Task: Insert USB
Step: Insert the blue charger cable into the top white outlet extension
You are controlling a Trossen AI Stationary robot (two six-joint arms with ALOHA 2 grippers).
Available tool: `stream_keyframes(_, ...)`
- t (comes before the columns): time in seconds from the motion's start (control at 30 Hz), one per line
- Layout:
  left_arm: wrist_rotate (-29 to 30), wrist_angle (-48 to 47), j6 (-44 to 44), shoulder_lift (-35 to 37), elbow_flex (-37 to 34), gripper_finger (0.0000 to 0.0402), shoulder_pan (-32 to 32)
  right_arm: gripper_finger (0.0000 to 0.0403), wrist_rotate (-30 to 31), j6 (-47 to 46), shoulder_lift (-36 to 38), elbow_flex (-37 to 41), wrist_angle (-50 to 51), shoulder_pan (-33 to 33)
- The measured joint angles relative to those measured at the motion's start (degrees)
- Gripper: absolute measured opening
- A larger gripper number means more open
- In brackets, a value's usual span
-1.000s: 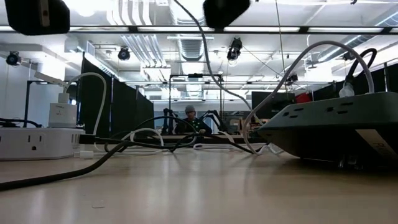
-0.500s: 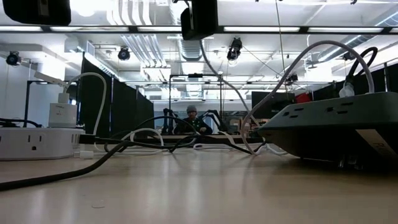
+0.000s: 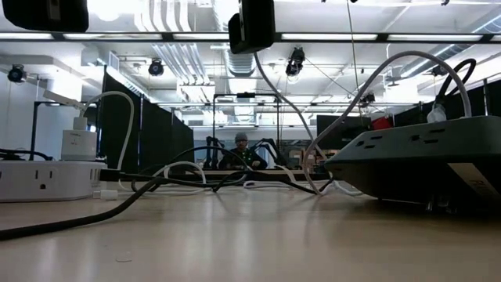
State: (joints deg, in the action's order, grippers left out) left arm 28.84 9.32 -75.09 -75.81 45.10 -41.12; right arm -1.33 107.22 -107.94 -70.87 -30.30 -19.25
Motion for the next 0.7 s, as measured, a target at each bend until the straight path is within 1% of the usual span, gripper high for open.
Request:
stream_keyframes(0.1,-0.05,0.11,-0.02,0.0,0.0,0.0001,-0.02,0.0021,0.03,0.05,0.0,0.0,-0.02,-0.02)
stream_keyframes(0.23,0.35,-0.18,0.7,0.01,0.0,0.0005,-0.01,0.0021,2.46,-1.5,0.02,0.0,0.72,-0.27)
stream_keyframes(0.43,0.44,-2.22,4.25,0.94,-0.04,0.004,-0.06,0.0016,5.09,-16.97,0.15,-0.07,2.53,-0.53)
stream_keyframes(0.53,-2.28,-5.52,4.41,1.46,-0.04,0.0054,-0.1,0.0015,6.36,-24.4,0.39,-0.07,5.25,-0.48)
stream_keyframes(0.6,-4.96,-8.64,2.7,1.71,-0.02,0.0057,-0.22,0.0015,6.99,-29.27,0.91,0.1,9.89,0.03)
stream_keyframes(0.7,-7.15,-14.76,-1.46,1.97,-0.02,0.0056,-0.24,0.0015,7.08,-37.11,1.61,0.11,15.67,1.09)
